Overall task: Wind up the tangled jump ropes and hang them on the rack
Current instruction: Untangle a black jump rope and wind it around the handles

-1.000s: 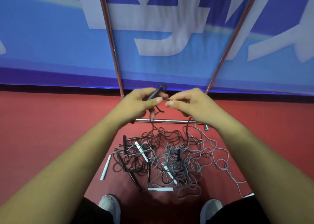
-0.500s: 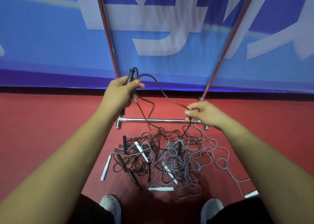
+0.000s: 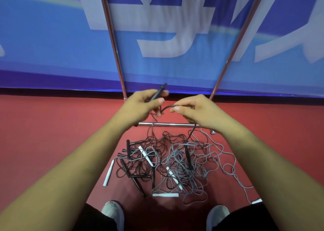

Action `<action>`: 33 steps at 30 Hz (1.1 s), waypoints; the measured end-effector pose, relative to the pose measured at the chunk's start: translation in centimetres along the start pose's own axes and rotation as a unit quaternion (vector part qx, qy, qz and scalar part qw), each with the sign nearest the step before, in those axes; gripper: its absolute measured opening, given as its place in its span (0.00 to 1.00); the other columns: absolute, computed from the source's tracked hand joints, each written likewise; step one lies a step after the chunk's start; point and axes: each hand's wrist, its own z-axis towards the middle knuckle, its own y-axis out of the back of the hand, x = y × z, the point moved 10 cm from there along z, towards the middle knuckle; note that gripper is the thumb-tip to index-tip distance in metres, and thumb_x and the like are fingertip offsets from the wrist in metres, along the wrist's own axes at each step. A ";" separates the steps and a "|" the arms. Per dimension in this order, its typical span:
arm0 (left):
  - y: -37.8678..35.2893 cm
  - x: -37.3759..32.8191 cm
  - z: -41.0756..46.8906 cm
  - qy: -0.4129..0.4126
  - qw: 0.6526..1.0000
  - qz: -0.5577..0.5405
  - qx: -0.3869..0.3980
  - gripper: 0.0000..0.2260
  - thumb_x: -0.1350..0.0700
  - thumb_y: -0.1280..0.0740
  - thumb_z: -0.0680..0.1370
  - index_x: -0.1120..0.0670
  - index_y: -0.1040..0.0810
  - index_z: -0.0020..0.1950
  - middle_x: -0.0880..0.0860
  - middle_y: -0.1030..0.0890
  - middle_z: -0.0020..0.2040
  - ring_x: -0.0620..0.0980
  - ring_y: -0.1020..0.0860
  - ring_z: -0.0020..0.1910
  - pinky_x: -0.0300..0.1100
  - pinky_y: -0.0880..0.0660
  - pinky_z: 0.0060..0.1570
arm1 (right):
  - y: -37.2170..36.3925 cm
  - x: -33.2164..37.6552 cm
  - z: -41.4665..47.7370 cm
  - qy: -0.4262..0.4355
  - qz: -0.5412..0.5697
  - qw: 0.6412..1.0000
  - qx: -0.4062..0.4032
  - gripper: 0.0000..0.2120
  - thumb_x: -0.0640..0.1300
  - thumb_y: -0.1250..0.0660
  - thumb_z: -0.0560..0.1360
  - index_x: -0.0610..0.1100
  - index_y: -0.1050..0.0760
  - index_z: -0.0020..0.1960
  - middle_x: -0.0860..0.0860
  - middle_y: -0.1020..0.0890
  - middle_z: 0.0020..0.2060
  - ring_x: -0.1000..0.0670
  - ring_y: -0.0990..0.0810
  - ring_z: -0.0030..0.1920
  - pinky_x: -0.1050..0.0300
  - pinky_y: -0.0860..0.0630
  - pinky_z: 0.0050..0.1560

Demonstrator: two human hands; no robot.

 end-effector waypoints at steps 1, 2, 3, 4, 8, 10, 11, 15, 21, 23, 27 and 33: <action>-1.0 -0.1 -0.2 -0.001 0.999 0.009 0.046 0.09 0.61 0.35 0.82 0.58 0.20 0.61 0.59 0.21 0.37 0.38 0.28 0.24 0.27 0.35 0.26 | 0.4 0.1 0.0 -0.002 0.032 0.999 -0.010 0.07 0.41 0.32 0.79 0.42 0.16 0.49 0.45 0.33 0.26 0.48 0.37 0.29 0.57 0.39 0.30; -1.7 0.0 -0.3 -0.004 0.996 0.036 0.081 0.07 0.58 0.33 0.82 0.57 0.18 0.56 0.57 0.20 0.36 0.39 0.29 0.26 0.29 0.35 0.27 | 0.8 0.1 -0.1 -0.002 0.049 0.999 -0.022 0.06 0.40 0.33 0.79 0.42 0.16 0.48 0.43 0.33 0.27 0.48 0.37 0.29 0.56 0.39 0.30; -2.2 0.1 -0.3 -0.007 0.993 0.056 0.102 0.05 0.55 0.32 0.81 0.55 0.18 0.50 0.51 0.20 0.33 0.41 0.31 0.26 0.32 0.36 0.27 | 1.2 0.2 -0.1 -0.001 0.050 0.998 -0.033 0.06 0.40 0.32 0.79 0.42 0.17 0.47 0.43 0.31 0.27 0.48 0.35 0.29 0.56 0.38 0.31; -2.3 0.2 -0.3 -0.005 0.993 0.056 0.102 0.06 0.53 0.31 0.80 0.53 0.20 0.45 0.47 0.23 0.30 0.42 0.33 0.26 0.34 0.38 0.26 | 1.3 0.0 -0.2 0.000 0.038 0.999 -0.037 0.06 0.41 0.32 0.79 0.42 0.17 0.46 0.43 0.29 0.27 0.48 0.33 0.28 0.57 0.36 0.31; -1.0 -0.5 0.1 -0.001 0.991 -0.124 0.041 0.11 0.58 0.33 0.80 0.53 0.26 0.38 0.49 0.31 0.29 0.45 0.40 0.25 0.36 0.46 0.24 | 0.0 -3.9 -0.2 -0.047 -0.039 0.997 0.040 0.07 0.44 0.31 0.79 0.45 0.19 0.42 0.46 0.17 0.35 0.51 0.24 0.36 0.51 0.26 0.42; -0.5 -0.9 0.0 -0.007 0.981 -0.191 0.031 0.09 0.57 0.33 0.79 0.54 0.25 0.38 0.50 0.31 0.29 0.45 0.40 0.25 0.37 0.48 0.24 | -0.7 -7.8 -0.5 -0.102 -0.086 0.987 0.093 0.07 0.47 0.32 0.79 0.49 0.19 0.42 0.50 0.15 0.39 0.50 0.23 0.40 0.46 0.25 0.48; -0.2 -0.9 -0.1 -0.007 0.976 -0.218 0.026 0.07 0.56 0.33 0.77 0.54 0.24 0.38 0.50 0.31 0.29 0.45 0.40 0.26 0.37 0.48 0.24 | -0.7 -9.5 -0.6 -0.130 -0.092 0.982 0.102 0.06 0.46 0.31 0.78 0.49 0.19 0.43 0.51 0.14 0.40 0.50 0.22 0.41 0.46 0.24 0.51; 1.0 0.0 0.3 0.007 0.971 -0.241 -0.012 0.05 0.57 0.34 0.77 0.56 0.24 0.42 0.51 0.29 0.31 0.46 0.39 0.27 0.38 0.49 0.25 | 0.2 -12.9 -0.7 -0.175 -0.143 0.971 0.074 0.04 0.44 0.30 0.78 0.45 0.18 0.46 0.46 0.15 0.43 0.47 0.18 0.46 0.47 0.23 0.56; 5.6 3.0 0.4 0.071 0.968 0.133 -0.202 0.05 0.56 0.34 0.81 0.55 0.20 0.52 0.51 0.20 0.34 0.39 0.25 0.24 0.32 0.33 0.29 | 3.3 -8.4 0.1 -0.093 -0.060 0.988 -0.104 0.04 0.42 0.29 0.76 0.43 0.16 0.46 0.46 0.17 0.36 0.54 0.23 0.36 0.60 0.27 0.42; 5.0 2.4 0.4 0.036 0.970 0.151 -0.188 0.03 0.55 0.34 0.81 0.52 0.21 0.52 0.49 0.22 0.32 0.37 0.23 0.27 0.31 0.32 0.32 | 2.9 -6.5 0.2 -0.065 -0.029 0.993 -0.096 0.05 0.42 0.29 0.77 0.42 0.16 0.48 0.45 0.19 0.32 0.52 0.24 0.33 0.55 0.26 0.40; 1.1 0.2 0.6 -0.033 0.996 0.049 -0.061 0.12 0.58 0.33 0.81 0.53 0.20 0.64 0.51 0.20 0.32 0.38 0.27 0.25 0.27 0.34 0.30 | 0.5 -3.9 0.2 -0.037 -0.021 0.999 -0.012 0.06 0.42 0.32 0.79 0.50 0.16 0.50 0.57 0.21 0.28 0.54 0.24 0.30 0.57 0.26 0.36; -2.3 1.3 0.3 -0.011 0.992 0.085 0.092 0.04 0.54 0.32 0.81 0.51 0.20 0.47 0.45 0.25 0.30 0.43 0.32 0.27 0.36 0.35 0.28 | 0.6 -1.7 -0.2 -0.012 0.004 1.000 -0.017 0.07 0.43 0.33 0.80 0.47 0.18 0.47 0.49 0.26 0.26 0.54 0.29 0.28 0.63 0.31 0.33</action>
